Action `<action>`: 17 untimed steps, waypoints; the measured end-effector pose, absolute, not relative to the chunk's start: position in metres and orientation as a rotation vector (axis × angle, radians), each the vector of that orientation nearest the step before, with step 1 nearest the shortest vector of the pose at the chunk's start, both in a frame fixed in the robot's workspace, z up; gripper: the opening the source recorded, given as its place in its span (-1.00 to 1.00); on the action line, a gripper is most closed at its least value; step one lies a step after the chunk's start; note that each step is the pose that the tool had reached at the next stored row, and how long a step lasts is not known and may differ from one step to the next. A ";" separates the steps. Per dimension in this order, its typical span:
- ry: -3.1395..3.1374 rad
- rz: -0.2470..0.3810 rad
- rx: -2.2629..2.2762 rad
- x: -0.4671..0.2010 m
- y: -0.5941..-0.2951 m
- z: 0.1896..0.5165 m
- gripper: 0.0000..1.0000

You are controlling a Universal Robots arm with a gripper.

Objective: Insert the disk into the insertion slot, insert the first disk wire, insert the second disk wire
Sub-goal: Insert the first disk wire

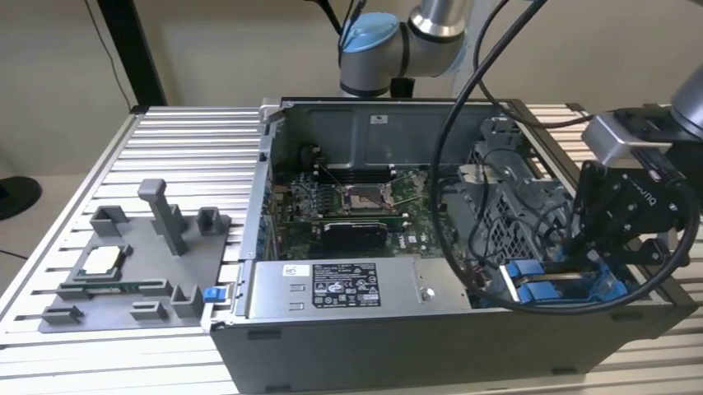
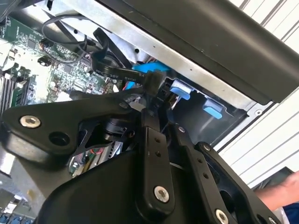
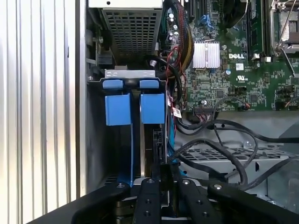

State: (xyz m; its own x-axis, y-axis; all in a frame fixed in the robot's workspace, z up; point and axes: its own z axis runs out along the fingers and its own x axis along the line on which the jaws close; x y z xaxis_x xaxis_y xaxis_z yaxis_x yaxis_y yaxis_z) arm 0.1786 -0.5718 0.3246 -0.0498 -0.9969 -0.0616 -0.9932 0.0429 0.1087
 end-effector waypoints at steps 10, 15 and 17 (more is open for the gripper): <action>-2.246 -0.189 2.144 0.178 -0.572 0.332 1.00; -2.244 -0.192 2.142 0.179 -0.572 0.347 1.00; -2.244 -0.193 2.141 0.178 -0.572 0.354 1.00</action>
State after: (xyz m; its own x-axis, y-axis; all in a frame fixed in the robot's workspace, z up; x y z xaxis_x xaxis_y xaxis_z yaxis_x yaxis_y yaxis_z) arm 0.1785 -0.5719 0.3536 -0.0501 -0.9969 -0.0613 -0.9926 0.0429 0.1132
